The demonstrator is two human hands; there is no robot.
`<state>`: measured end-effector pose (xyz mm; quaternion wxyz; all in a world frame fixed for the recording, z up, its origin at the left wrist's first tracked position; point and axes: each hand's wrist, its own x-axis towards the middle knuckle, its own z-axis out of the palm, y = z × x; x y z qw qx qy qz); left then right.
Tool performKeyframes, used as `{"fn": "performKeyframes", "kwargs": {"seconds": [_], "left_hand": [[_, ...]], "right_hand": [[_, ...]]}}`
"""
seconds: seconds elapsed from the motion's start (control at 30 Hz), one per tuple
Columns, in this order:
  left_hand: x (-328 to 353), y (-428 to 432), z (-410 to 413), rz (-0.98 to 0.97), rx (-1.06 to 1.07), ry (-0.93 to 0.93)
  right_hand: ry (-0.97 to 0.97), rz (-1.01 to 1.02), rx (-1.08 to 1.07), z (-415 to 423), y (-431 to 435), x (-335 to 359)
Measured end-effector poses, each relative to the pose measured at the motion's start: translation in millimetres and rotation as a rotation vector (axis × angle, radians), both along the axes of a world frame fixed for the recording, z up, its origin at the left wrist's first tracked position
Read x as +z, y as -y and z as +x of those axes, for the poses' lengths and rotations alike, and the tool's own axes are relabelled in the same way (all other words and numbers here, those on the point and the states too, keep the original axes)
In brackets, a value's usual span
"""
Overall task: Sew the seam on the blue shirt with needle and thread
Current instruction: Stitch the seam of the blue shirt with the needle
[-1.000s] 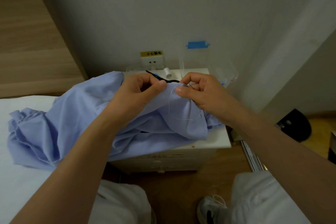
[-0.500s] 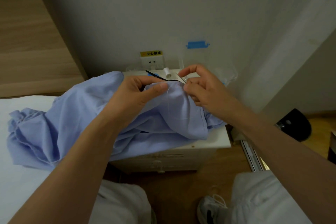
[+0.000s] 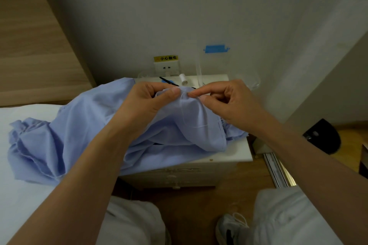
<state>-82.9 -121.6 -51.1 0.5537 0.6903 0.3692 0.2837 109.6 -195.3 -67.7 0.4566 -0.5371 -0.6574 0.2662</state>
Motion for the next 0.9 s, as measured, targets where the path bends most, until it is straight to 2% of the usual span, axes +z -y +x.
{"fn": "performKeyframes", "kwargs": {"seconds": [0.2, 0.53, 0.77, 0.9], "left_hand": [[0.8, 1.5, 0.2, 0.014, -0.007, -0.002], [0.9, 3.0, 0.4, 0.189, -0.022, -0.112], [0.8, 5.0, 1.2, 0.283, -0.019, -0.163], [-3.1, 1.4, -0.1, 0.350, 0.002, -0.240]], "right_hand": [[0.017, -0.016, 0.012, 1.3, 1.0, 2.3], [0.048, -0.094, 0.004, 1.8, 1.6, 4.2], [0.078, -0.263, 0.064, -0.6, -0.6, 2.6], [0.089, -0.261, 0.014, -2.9, -0.5, 2.3]]}}
